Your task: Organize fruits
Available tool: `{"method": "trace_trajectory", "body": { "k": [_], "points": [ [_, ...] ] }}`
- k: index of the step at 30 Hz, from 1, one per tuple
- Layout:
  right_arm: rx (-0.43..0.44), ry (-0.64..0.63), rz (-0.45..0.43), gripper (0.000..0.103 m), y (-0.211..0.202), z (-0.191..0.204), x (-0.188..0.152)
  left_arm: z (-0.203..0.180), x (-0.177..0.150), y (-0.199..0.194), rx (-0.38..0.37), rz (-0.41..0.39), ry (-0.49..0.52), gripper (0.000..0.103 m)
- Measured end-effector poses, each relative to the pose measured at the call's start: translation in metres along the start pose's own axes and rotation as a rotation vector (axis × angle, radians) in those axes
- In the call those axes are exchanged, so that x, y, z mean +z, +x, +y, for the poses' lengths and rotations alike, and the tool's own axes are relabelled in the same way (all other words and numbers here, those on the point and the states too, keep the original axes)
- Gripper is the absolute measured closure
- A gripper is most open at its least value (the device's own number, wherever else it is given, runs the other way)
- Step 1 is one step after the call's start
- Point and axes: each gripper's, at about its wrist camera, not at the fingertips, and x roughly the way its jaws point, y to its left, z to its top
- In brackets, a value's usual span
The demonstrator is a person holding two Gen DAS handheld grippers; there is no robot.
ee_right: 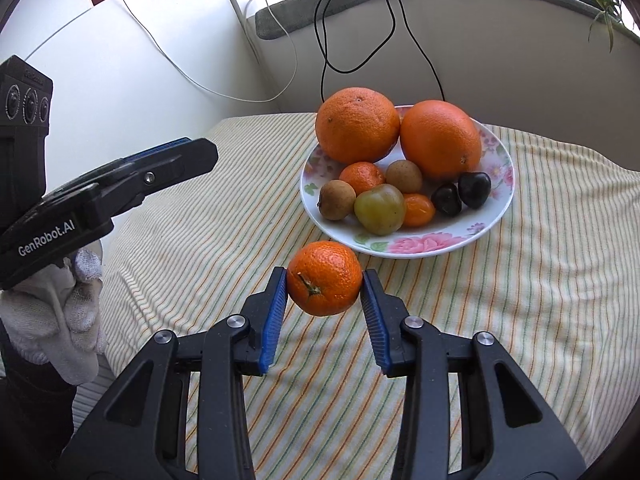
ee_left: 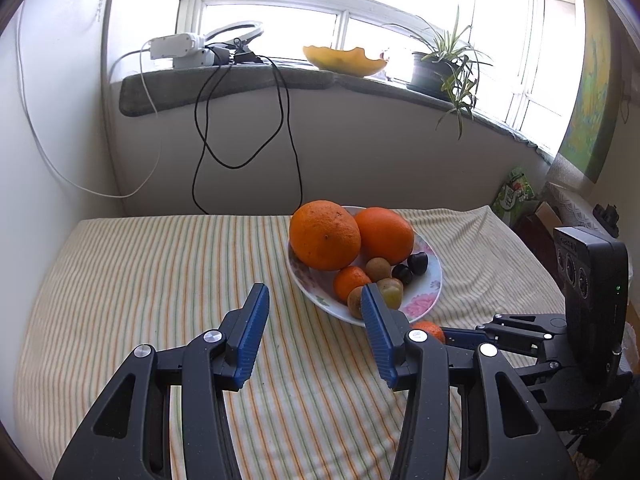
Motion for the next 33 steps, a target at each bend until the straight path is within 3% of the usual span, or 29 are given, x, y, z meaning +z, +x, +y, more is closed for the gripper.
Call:
{"method": "trace_trajectory", "body": {
  "k": [6,17,19,24,33],
  "points": [
    [-0.064,-0.002,-0.079,0.064,-0.019,-0.007,0.014,-0.003,-0.001,-0.001,-0.006,0.0,-0.003,0.056],
    [-0.152,-0.013,-0.085,0.063,0.002,-0.024,0.036,-0.01,-0.004,-0.005,-0.019,0.004,0.0,0.056],
    [-0.157,-0.015,-0.078,0.063,0.004,-0.025,0.037,-0.012,-0.005,-0.007,-0.021,0.002,-0.001,0.048],
    [-0.164,-0.023,-0.102,0.048,-0.003,-0.021,0.036,-0.016,-0.006,-0.011,-0.023,-0.004,0.0,0.046],
    [-0.158,-0.021,-0.136,0.044,-0.024,-0.015,0.028,-0.023,-0.01,-0.027,-0.025,-0.02,-0.005,0.036]
  ]
}}
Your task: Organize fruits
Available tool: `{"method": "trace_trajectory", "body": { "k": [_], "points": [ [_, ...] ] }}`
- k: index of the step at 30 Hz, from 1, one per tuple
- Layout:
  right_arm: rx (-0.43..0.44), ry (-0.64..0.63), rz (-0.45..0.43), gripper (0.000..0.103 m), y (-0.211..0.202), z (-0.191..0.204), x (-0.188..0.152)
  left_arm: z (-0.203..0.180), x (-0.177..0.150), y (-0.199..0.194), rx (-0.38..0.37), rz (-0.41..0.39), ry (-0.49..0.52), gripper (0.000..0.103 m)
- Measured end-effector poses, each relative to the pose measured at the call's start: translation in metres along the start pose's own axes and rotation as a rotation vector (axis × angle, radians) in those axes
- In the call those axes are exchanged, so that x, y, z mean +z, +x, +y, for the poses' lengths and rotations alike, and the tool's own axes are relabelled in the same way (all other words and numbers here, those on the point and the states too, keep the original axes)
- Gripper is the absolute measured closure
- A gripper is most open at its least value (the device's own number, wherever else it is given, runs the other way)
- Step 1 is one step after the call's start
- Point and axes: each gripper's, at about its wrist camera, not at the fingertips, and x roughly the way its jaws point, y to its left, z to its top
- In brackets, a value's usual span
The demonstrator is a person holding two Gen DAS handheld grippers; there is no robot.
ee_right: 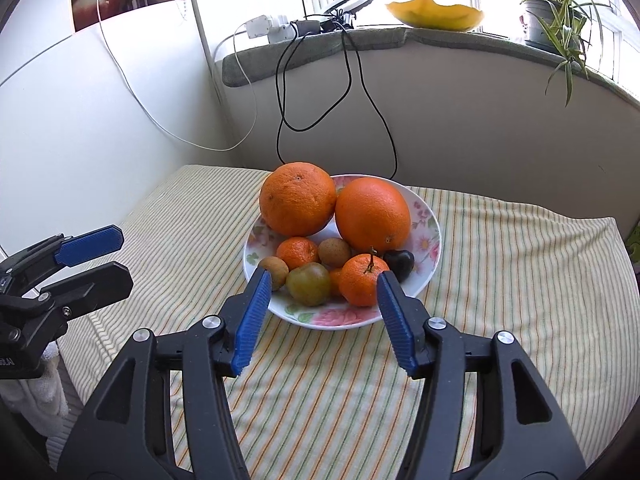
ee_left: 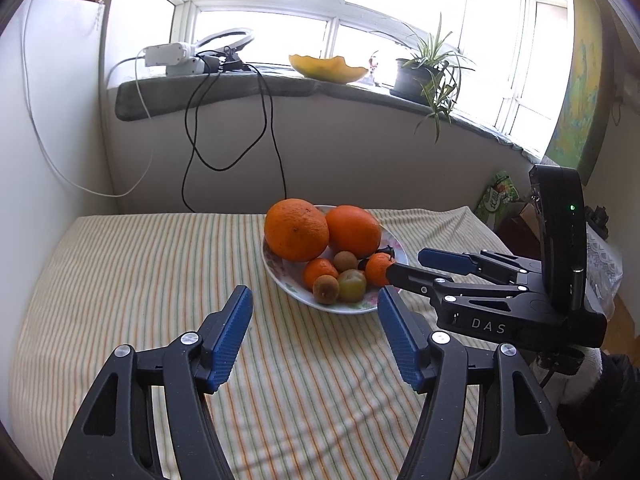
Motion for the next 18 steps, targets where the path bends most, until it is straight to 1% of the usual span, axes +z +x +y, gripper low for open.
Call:
{"method": "trace_trajectory", "body": {
  "k": [1,3,5,7,8,10,11,12,16,18],
  "points": [
    [0.0,0.0,-0.004,0.042,-0.003,0.001,-0.001,-0.001,0.0,-0.002,0.005,-0.003,-0.001,0.033],
    [-0.004,-0.002,-0.014,0.034,-0.011,0.003,-0.005,-0.003,-0.001,-0.007,0.018,-0.008,-0.001,0.031],
    [-0.013,-0.009,-0.028,0.03,-0.019,0.006,-0.008,-0.006,-0.002,-0.01,0.035,-0.011,0.003,0.028],
    [-0.031,-0.017,-0.04,0.029,-0.027,0.009,-0.012,-0.009,-0.003,-0.013,0.055,-0.013,0.01,0.021],
    [-0.041,-0.018,-0.044,0.029,-0.032,0.01,-0.013,-0.01,-0.004,-0.015,0.062,-0.015,0.012,0.021],
    [-0.069,-0.019,-0.053,0.019,-0.039,0.012,-0.017,-0.012,-0.006,-0.018,0.073,-0.016,0.01,0.021],
    [-0.084,-0.019,-0.065,0.012,-0.044,0.012,-0.02,-0.013,-0.006,-0.019,0.078,-0.016,0.009,0.021],
    [-0.098,-0.021,-0.078,0.009,-0.048,0.013,-0.022,-0.013,-0.007,-0.019,0.081,-0.017,0.007,0.021],
    [-0.152,-0.02,-0.091,0.009,-0.058,0.013,-0.03,-0.014,-0.009,-0.022,0.089,-0.021,-0.002,0.021],
    [-0.158,-0.009,-0.092,0.009,-0.062,0.01,-0.032,-0.015,-0.009,-0.022,0.092,-0.024,-0.005,0.021]
  ]
}}
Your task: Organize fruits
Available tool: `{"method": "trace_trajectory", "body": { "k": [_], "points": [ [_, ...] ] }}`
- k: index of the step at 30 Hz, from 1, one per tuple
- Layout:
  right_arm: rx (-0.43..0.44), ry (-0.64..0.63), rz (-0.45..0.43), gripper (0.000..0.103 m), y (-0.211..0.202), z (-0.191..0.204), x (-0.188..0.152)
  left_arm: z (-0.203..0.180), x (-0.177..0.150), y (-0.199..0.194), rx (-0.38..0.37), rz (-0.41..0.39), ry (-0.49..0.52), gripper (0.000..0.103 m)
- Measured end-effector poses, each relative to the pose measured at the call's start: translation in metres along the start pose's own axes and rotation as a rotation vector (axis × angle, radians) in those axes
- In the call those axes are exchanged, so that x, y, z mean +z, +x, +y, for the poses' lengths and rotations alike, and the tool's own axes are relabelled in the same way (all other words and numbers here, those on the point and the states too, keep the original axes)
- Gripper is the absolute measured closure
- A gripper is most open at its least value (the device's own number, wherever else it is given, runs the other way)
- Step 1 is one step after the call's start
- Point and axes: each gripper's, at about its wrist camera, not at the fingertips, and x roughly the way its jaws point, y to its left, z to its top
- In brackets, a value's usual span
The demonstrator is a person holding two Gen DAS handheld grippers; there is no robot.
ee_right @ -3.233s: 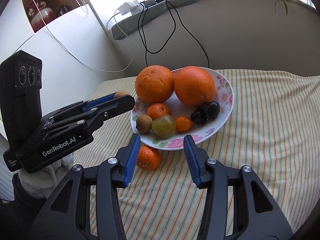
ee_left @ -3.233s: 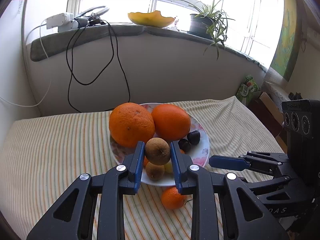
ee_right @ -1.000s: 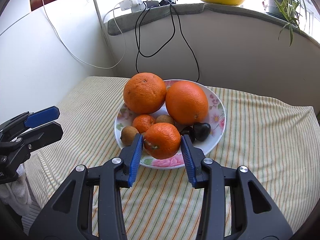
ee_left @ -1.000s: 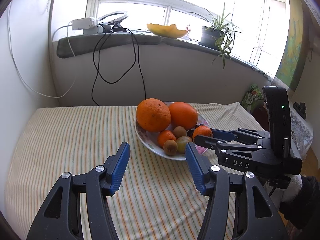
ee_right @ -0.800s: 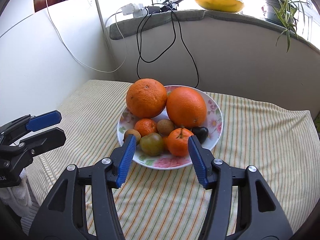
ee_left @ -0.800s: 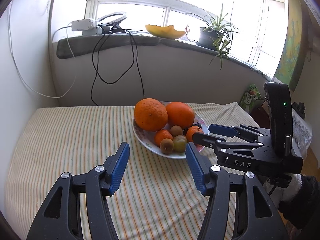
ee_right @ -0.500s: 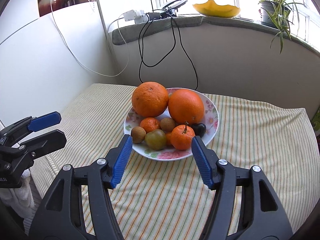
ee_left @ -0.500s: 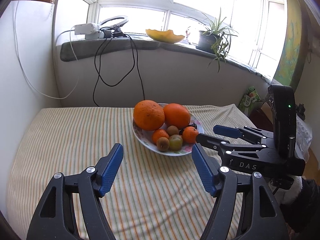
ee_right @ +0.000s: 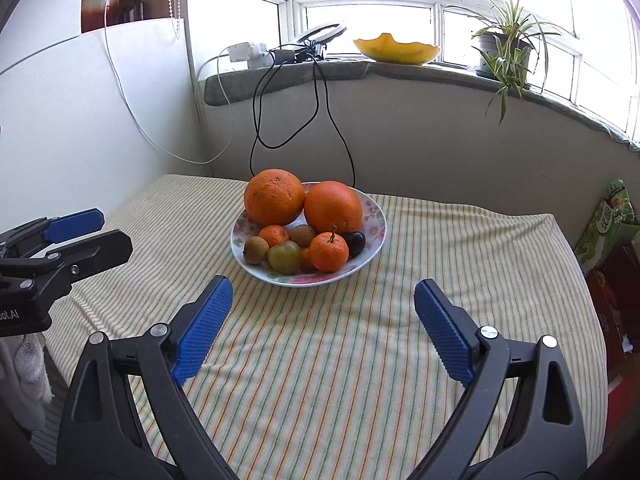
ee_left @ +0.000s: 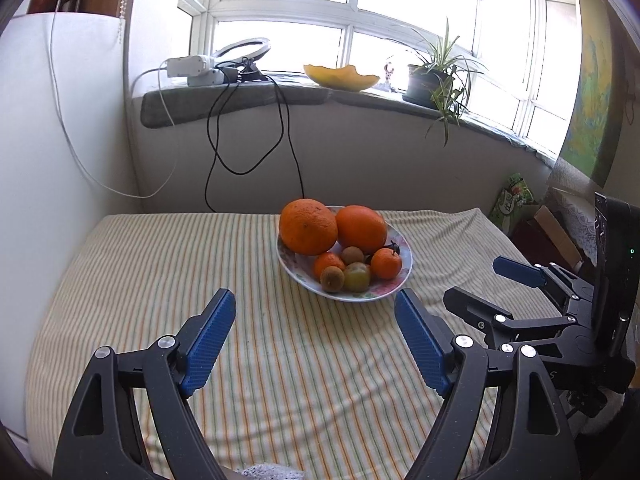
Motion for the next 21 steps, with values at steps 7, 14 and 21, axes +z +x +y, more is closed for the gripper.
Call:
{"method": "trace_trajectory", "body": {
  "k": [7,14,21],
  "points": [
    [0.0,0.03,-0.008,0.009,-0.0075,-0.008,-0.0014,-0.0035,0.0002,-0.0034,0.011,-0.009,0.008,0.021],
    [-0.003,0.038,-0.008,0.009,-0.0079,-0.0082,-0.0026,-0.0043,-0.0001,-0.004,0.018,-0.009,0.006,0.021],
    [-0.005,0.04,-0.009,0.009,-0.0078,-0.0085,-0.0029,-0.0052,-0.0006,-0.0052,0.022,-0.012,0.006,0.021]
  ]
}}
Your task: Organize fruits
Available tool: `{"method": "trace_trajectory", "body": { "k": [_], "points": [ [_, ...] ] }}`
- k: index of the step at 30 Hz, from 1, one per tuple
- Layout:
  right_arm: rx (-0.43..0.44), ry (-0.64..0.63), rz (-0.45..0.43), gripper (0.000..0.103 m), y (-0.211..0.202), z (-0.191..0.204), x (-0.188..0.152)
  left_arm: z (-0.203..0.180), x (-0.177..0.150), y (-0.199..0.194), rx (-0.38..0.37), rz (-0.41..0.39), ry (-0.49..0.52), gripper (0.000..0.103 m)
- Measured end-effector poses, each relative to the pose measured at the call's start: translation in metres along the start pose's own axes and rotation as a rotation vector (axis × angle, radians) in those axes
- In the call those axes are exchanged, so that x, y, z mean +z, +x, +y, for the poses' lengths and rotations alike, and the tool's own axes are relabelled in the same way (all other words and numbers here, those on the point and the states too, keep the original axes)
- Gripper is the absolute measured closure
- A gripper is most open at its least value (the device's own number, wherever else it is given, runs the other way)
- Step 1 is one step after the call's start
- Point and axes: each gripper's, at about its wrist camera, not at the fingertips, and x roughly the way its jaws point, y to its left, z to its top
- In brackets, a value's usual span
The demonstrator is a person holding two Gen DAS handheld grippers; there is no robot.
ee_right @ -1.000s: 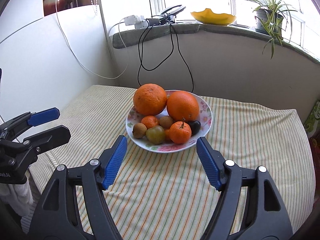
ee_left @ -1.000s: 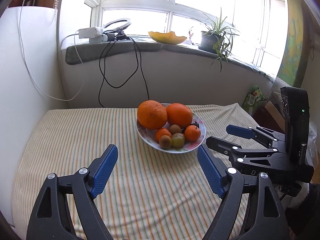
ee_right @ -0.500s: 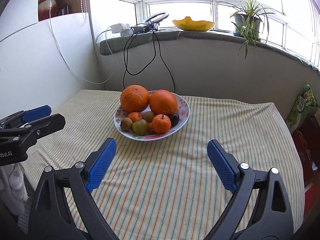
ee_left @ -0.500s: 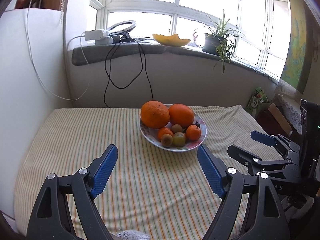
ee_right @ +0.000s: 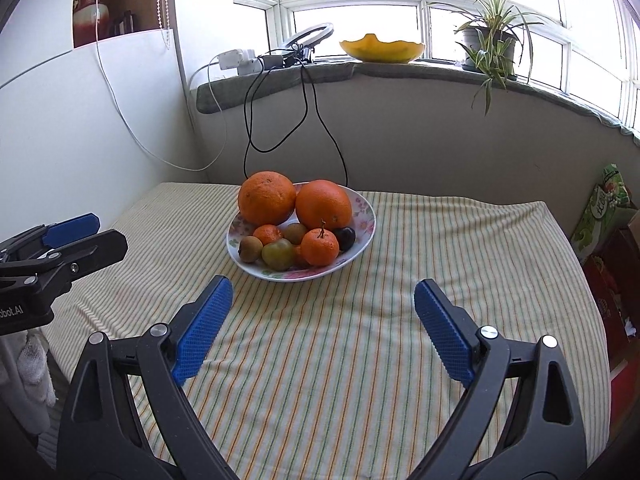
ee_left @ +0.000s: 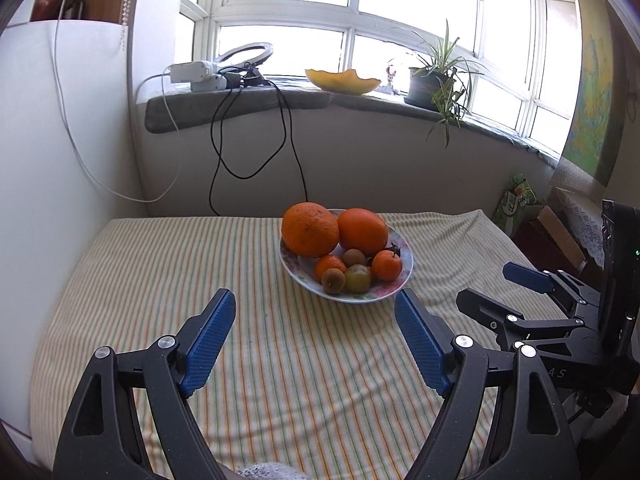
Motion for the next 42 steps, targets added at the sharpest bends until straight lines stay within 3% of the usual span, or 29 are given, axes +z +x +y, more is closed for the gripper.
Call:
{"method": "trace_trajectory", "body": {
  "k": [42],
  "points": [
    [0.005,0.027,0.037,0.009,0.011,-0.002,-0.006,0.0,-0.003,0.005,0.02,0.012,0.008,0.021]
  ]
}}
